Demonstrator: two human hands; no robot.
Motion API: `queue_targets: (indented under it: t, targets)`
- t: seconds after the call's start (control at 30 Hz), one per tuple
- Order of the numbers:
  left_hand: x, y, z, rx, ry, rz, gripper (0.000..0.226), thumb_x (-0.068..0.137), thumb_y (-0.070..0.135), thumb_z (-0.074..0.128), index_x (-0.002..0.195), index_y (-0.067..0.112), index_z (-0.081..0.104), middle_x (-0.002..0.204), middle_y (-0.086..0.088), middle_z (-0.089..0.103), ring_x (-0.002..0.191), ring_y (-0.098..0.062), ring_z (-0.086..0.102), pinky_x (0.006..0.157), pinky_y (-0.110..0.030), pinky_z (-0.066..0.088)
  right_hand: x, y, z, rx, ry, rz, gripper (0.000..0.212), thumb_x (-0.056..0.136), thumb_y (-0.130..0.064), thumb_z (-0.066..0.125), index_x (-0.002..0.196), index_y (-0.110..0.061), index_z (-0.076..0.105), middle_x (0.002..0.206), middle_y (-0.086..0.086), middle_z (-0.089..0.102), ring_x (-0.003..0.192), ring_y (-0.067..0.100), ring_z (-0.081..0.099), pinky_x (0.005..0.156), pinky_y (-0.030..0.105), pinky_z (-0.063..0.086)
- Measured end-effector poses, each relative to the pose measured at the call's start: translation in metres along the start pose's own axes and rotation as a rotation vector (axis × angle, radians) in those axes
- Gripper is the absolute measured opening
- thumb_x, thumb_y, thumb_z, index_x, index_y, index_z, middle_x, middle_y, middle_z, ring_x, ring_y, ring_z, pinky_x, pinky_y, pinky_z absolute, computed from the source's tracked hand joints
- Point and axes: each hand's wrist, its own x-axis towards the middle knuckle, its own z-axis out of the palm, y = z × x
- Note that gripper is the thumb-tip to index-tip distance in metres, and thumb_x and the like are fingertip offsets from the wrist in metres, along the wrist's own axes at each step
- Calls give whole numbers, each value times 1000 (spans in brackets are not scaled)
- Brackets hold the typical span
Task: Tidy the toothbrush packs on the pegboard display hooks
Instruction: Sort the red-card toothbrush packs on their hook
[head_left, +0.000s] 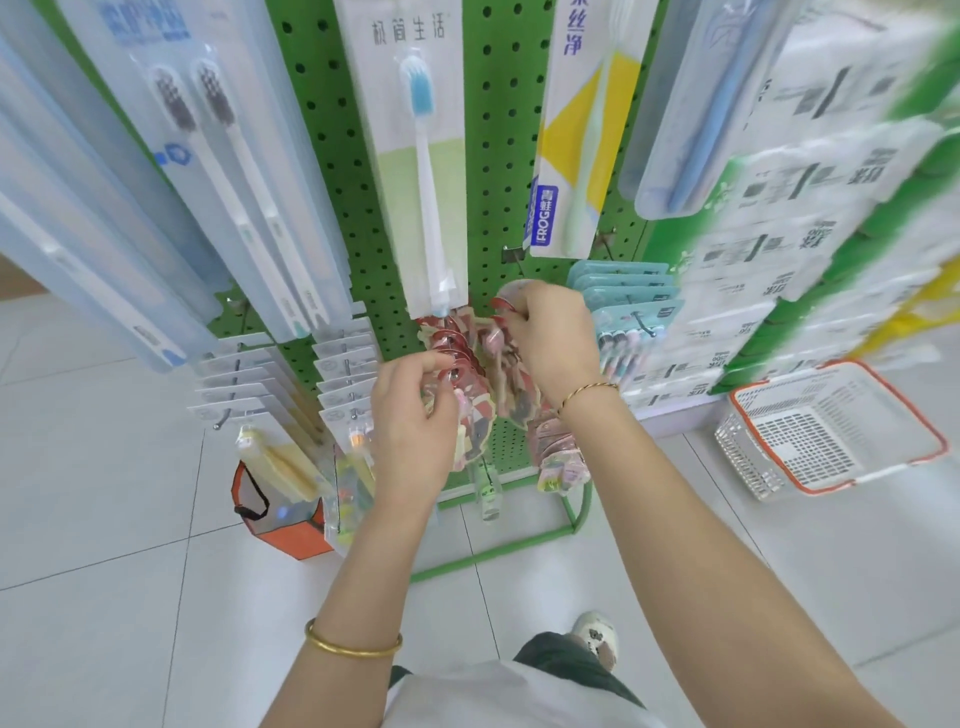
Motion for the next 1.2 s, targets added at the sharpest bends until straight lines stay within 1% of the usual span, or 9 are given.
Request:
queue_targets:
  t: [0.17,0.27,0.47,0.6,0.77,0.83,0.97,1.07,1.2]
  targets:
    - [-8,6,1,-43,-66,54,28,89,4,56,101,29,58,106,10,51,98,3,52,84,-16,42,-38,12,-29,20,-45,14,22,91,-8,53,69,-13,51,66,4,51,71,29,50,60,32,39]
    - [-11,7,4,-35,-148,71,30,86,10,63,110,29,58,106,17,47,105,-1,51,95,-28,44,-54,19,-39,57,-50,13,10,92,-9,54,92,-2,60,77,8,57,75,28,53,66,33,43]
    - [-20,16,-1,-92,-347,21,37,90,32,61,125,22,52,114,15,53,111,-5,52,99,-34,43,-78,14,-57,379,-79,39,8,91,-7,57,85,-6,61,67,-1,54,57,12,47,62,29,41]
    - [-21,22,-10,-173,-389,-12,17,91,29,62,106,23,58,90,22,62,83,10,58,83,-31,51,-87,3,-51,599,-93,82,10,91,-5,57,83,-3,63,65,0,57,51,4,45,54,19,39]
    - [-25,25,-23,-322,-273,-90,10,95,17,55,102,10,55,77,14,60,63,14,59,55,-4,41,-100,0,-34,680,-104,118,15,92,-17,58,80,-13,65,67,-2,59,60,7,49,63,25,44]
    - [-23,21,-26,-333,-215,-114,15,95,22,55,104,10,57,87,11,61,71,11,62,59,-5,43,-109,2,-24,669,-220,124,16,92,-22,59,77,-20,64,70,2,62,64,10,49,62,27,42]
    - [-22,10,-30,-304,-244,-117,23,93,26,58,112,13,55,99,7,61,79,13,60,69,-7,44,-119,-1,-9,740,-221,113,27,92,-17,60,82,8,60,82,31,61,62,14,45,60,26,38]
    - [-24,2,-27,-296,-328,-116,51,88,26,66,133,22,43,119,6,59,99,0,62,88,-26,51,-121,-4,-12,879,-152,146,22,95,-6,53,79,6,62,57,-7,62,51,-2,50,55,10,38]
    - [-30,-1,-22,-302,-433,-112,72,86,14,66,146,22,28,128,1,59,106,-2,62,97,-35,49,-120,3,-14,1018,-59,254,22,96,-6,51,78,0,63,55,-9,61,42,0,50,42,11,37]
